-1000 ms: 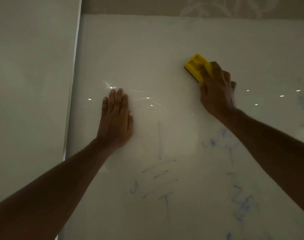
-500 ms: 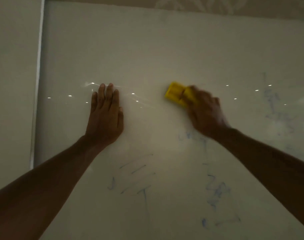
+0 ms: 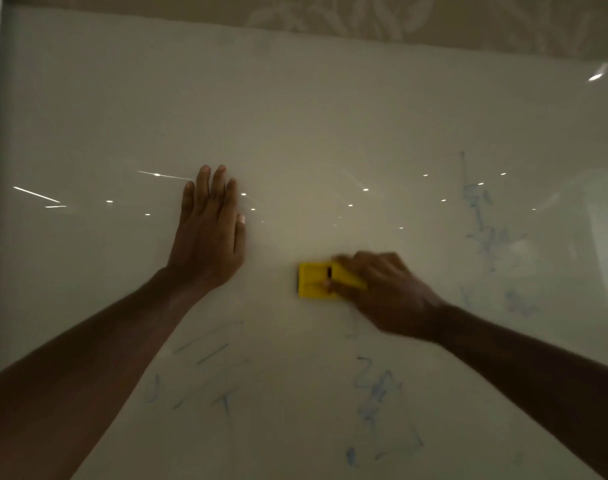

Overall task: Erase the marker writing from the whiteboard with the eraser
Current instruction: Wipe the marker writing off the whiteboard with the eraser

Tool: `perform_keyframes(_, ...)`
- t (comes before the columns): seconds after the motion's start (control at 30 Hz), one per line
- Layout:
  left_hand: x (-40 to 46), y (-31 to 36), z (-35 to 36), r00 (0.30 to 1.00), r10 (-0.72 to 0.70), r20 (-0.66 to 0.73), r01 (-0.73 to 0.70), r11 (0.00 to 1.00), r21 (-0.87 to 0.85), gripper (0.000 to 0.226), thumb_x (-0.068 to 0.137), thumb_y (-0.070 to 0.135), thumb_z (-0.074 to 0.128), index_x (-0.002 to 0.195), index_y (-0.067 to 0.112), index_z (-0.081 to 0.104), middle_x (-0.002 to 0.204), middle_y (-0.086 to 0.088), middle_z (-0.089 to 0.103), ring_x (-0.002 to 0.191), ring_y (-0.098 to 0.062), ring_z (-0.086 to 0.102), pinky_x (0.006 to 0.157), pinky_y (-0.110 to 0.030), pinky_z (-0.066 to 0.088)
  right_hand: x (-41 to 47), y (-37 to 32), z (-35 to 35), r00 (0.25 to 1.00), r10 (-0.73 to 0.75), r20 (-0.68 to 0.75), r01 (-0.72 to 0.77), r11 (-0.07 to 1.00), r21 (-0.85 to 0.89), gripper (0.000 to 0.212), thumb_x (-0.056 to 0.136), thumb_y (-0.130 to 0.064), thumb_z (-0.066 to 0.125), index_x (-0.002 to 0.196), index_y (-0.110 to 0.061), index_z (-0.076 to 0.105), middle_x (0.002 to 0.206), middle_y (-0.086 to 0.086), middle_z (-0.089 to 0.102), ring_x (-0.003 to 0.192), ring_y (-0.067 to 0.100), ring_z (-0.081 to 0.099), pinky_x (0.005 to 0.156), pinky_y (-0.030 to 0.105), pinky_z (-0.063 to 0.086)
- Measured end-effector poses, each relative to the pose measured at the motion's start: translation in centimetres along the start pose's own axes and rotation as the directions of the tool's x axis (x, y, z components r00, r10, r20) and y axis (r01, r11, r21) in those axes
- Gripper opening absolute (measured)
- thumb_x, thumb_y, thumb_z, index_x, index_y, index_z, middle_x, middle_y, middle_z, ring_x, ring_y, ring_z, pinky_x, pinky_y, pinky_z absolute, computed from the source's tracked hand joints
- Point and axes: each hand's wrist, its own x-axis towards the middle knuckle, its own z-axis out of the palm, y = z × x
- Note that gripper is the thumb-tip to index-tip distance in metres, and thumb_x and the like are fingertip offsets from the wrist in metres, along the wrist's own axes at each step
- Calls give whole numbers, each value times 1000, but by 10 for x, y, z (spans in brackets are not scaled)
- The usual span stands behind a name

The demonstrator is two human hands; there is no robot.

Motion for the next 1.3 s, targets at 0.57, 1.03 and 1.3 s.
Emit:
perform_keyframes(0.57,50,72,38,1000,-1,-31,4,997,78,57,103,24,34,148,-10,41,160,-32,35,151,-51,25,123,-61,17,45,103,-20,965,248,-84,-250,968,-16,54,100,-38,42,153,-35,32,155,8,35,121,33,44,85,43,41)
perform_keyframes(1.03,87,155,64,1000,-24,8,24,999,28,64,98,29,30,147,-12,42,158,-34,35,151,-52,25,123,-63,17,-69,142,-21,781,617,-94,-617,786,36,61,96,-36,44,155,-34,29,155,14,35,118,39,45,87,50,45)
perform_keyframes(1.3,89,184,76,1000,-5,13,5,1000,16,62,98,26,32,146,-12,42,157,-34,38,150,-52,27,122,-63,18,-136,196,-26,798,596,-82,-601,798,-50,59,98,-36,43,154,-42,26,155,-1,33,119,36,46,87,48,49)
